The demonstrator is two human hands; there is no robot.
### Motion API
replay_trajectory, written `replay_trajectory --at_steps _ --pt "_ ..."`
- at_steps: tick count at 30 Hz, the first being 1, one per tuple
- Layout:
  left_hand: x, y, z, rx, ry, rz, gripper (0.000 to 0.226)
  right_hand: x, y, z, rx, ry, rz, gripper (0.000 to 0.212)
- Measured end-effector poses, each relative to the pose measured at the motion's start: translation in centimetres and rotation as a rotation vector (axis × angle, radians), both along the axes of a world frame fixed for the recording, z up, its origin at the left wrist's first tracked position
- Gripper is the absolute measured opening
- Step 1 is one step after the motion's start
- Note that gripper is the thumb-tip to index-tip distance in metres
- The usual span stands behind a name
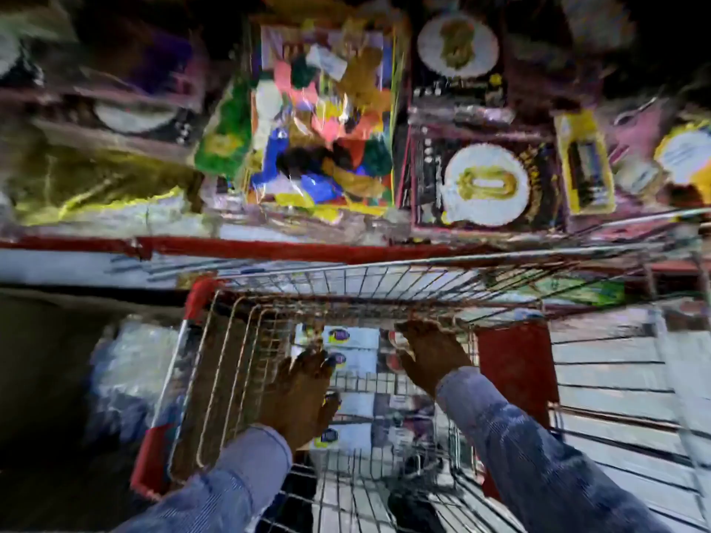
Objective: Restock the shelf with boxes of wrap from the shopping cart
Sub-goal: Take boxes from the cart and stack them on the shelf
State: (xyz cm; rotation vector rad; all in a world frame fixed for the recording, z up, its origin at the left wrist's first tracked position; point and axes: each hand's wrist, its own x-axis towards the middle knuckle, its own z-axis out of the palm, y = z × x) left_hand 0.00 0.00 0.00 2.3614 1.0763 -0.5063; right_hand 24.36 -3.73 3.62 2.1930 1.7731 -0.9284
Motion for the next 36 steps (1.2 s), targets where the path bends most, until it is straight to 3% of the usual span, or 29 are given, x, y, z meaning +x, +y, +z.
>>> replay_trajectory --at_steps 4,9,13,16,22,28,33,36 --pt "1.3 1.2 -5.6 -0.045 0.006 -0.042 0.061 0.3 2.8 -7.3 -0.077 0.036 0.008 0.050" --pt "2.1 1.9 -9.8 -0.036 -0.059 -0.061 0.050 0.2 4.7 -14.6 -0.105 0.031 0.195 0.062" --pt "2.6 2.3 -11.1 0.006 -0.073 -0.102 0.039 0.6 5.8 -17.1 -0.135 0.080 0.293 0.064" --pt "3.0 2.2 -12.1 0.015 -0.053 -0.142 0.054 1.3 6.2 -17.3 -0.134 0.064 0.359 0.065" --pt "4.2 1.9 -13.8 0.062 0.072 -0.244 0.067 2.1 6.3 -16.0 -0.037 -0.022 0.344 0.061" --pt "6.0 3.1 -13.2 0.066 0.137 -0.255 0.056 2.5 5.3 -13.1 0.048 -0.062 0.327 0.063" --pt "5.2 3.0 -4.9 0.013 0.071 -0.241 0.063 3.0 4.0 -6.9 0.150 0.004 0.299 0.063" --pt "3.9 3.1 2.9 0.137 -0.168 -0.229 0.073 3.4 4.0 0.2 0.201 0.063 0.318 0.060"
